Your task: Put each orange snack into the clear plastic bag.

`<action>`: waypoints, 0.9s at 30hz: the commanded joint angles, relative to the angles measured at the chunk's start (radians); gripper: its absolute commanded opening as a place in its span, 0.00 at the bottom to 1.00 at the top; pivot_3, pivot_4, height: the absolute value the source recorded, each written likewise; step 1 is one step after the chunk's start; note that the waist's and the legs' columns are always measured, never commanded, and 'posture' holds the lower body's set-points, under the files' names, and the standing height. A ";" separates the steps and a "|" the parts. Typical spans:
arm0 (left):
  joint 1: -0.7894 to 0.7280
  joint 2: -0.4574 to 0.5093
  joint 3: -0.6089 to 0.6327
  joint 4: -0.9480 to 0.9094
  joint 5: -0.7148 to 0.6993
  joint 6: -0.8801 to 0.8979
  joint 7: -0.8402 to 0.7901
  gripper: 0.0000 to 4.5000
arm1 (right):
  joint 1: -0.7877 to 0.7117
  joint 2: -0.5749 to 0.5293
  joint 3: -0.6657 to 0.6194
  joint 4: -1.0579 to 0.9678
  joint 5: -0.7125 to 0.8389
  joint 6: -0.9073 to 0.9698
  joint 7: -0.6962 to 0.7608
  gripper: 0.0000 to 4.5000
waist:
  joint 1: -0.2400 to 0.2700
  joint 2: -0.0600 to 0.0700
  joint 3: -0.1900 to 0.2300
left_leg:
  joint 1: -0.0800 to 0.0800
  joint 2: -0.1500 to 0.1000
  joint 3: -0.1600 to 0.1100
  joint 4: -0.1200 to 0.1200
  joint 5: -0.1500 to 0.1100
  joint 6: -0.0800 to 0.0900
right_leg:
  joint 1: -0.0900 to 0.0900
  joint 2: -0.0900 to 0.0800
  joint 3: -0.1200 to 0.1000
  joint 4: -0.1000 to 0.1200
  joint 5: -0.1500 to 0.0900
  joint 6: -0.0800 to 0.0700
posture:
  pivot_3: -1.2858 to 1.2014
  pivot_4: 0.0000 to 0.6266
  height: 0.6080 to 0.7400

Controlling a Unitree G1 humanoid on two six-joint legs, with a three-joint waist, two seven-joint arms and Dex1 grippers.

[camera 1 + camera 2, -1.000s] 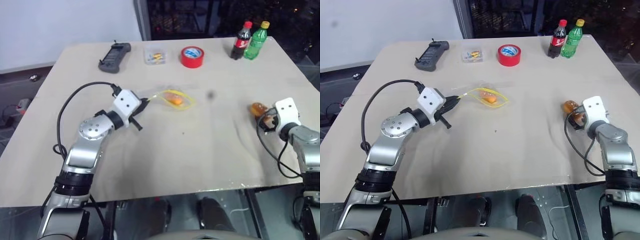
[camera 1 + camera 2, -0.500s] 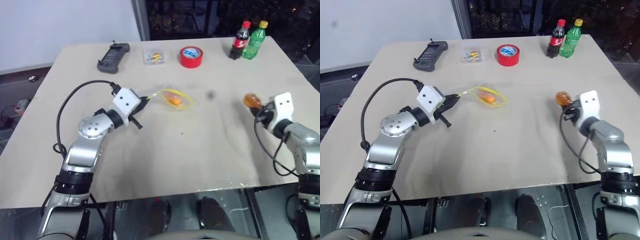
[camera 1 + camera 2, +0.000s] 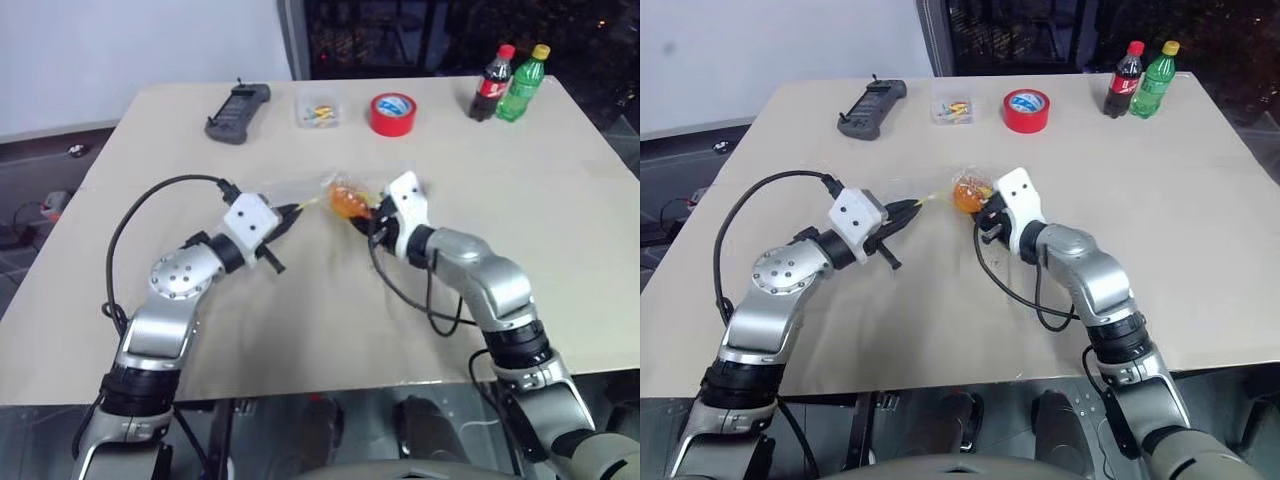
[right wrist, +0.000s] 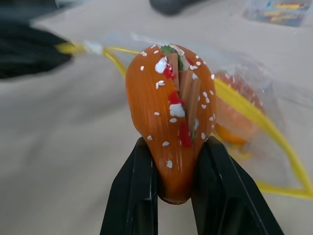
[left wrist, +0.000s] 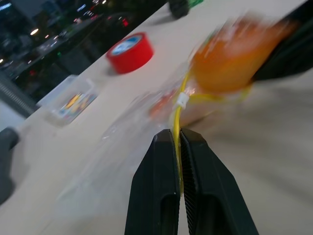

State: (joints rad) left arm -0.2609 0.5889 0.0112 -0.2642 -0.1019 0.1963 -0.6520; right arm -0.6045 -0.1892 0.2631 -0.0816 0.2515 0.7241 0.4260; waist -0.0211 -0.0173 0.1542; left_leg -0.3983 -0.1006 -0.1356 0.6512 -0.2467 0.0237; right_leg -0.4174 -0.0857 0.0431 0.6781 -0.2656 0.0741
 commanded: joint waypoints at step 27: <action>0.135 0.036 0.102 -0.070 -0.052 0.026 0.021 0.00 | -0.132 0.062 0.077 0.366 -0.229 -0.493 0.198 0.99 | -0.015 0.000 0.000 | 0.001 0.001 0.000 -0.001 0.000 0.000 | -0.001 0.004 0.000 0.000 0.000 0.000 | 0.52 0.24 1.00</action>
State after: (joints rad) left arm -0.1127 0.6287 0.0652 -0.3101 -0.1236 0.2003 -0.6526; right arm -0.7614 -0.0916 0.3748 0.3901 0.0126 0.2473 0.5911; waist -0.0359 -0.0169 0.1545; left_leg -0.3977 -0.1002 -0.1359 0.6507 -0.2468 0.0237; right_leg -0.4179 -0.0821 0.0430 0.6776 -0.2655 0.0740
